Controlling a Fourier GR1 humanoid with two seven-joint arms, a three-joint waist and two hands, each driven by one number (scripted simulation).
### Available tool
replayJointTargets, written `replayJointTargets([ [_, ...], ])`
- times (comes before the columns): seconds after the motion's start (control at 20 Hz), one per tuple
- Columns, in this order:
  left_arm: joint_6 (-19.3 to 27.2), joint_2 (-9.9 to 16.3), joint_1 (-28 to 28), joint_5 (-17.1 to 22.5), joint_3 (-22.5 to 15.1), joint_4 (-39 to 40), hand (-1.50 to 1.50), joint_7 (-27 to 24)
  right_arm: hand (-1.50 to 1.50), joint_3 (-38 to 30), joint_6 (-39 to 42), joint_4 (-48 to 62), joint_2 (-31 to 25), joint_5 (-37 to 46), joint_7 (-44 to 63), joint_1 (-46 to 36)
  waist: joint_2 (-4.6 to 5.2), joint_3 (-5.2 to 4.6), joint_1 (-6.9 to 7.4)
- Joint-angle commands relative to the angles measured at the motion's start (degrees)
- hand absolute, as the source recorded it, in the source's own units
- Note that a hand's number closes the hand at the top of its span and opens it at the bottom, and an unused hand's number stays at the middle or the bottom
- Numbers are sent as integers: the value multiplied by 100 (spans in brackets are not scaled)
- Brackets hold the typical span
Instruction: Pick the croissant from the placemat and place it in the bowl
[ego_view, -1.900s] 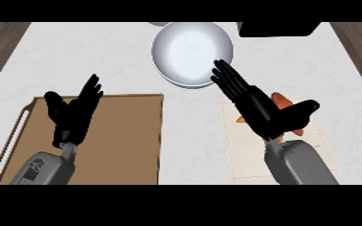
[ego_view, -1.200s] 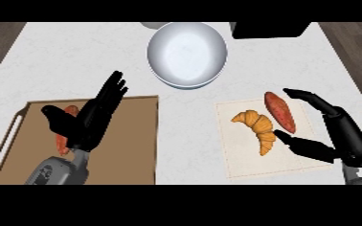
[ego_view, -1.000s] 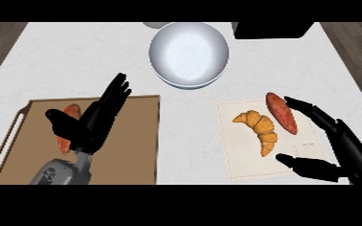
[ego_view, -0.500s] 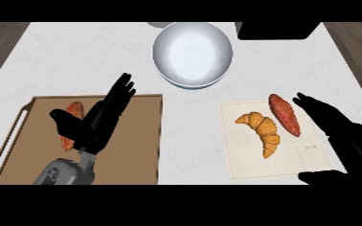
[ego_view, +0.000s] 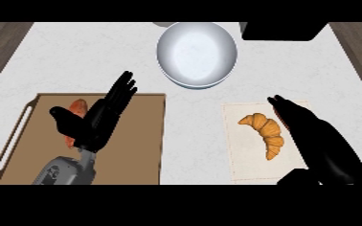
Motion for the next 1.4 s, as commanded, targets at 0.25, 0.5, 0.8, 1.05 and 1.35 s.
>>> replayJointTargets([
  [0.25,-198,-281,-86,-219,240,433,0,-137,-150,75,673,829,559,287,591,-191,6,11,-68],
  [0.5,-288,-290,-1,-298,239,-21,0,170,-150,-247,1129,1712,884,187,519,-843,5,11,-20],
  [0.8,-528,-340,294,-411,583,-143,0,177,-150,-74,809,1515,898,972,-274,98,-5,13,-66],
  [1.05,-675,-587,204,-696,759,-60,0,273,-150,-396,1186,1640,1346,1255,-179,-139,-3,12,-63],
  [1.35,-626,-964,344,-1015,698,-239,0,330,-150,-604,1228,1883,1557,1686,-555,-126,-4,12,-61],
])
